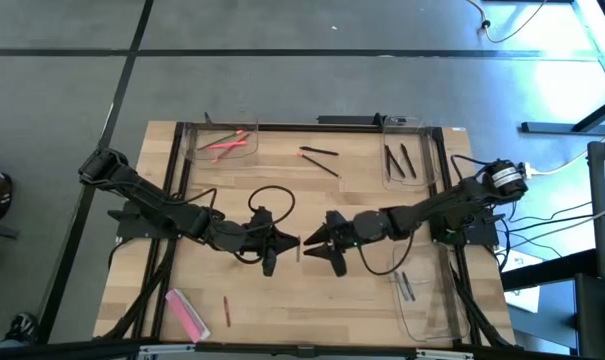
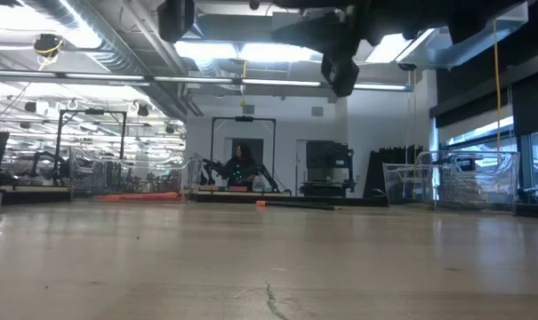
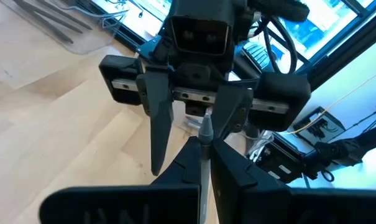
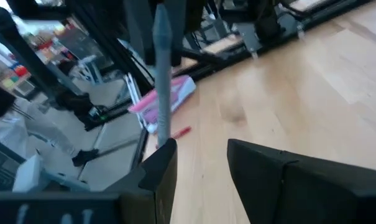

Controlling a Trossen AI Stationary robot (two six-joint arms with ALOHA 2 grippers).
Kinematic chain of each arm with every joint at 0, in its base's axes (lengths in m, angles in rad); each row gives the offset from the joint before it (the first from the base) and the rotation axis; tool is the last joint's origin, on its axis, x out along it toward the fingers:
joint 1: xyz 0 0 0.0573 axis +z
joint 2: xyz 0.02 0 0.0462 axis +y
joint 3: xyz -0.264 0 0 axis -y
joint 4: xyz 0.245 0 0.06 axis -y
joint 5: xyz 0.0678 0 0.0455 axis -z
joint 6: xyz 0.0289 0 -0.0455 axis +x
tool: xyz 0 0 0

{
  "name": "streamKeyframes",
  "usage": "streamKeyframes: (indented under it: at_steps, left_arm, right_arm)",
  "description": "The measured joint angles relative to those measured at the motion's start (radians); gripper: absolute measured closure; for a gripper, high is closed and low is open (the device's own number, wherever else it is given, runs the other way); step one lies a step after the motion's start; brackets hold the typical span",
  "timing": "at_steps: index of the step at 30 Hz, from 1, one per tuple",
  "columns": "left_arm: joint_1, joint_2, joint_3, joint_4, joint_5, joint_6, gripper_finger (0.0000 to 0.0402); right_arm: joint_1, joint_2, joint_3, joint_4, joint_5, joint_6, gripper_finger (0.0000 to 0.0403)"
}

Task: Sort crayons/erasers/pens/pencils in bins
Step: Put the gray crayon into the bottom transparent bin

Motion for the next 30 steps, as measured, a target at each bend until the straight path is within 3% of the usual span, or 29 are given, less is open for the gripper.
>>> streamKeyframes:
  at_steps: [30]
  left_arm:
    - [0.02,0.0,0.0,-0.015,-0.024,0.043,0.0395]
  right_arm:
    - [-0.03,0.002,0.0,0.068,-0.03,-0.055,0.026]
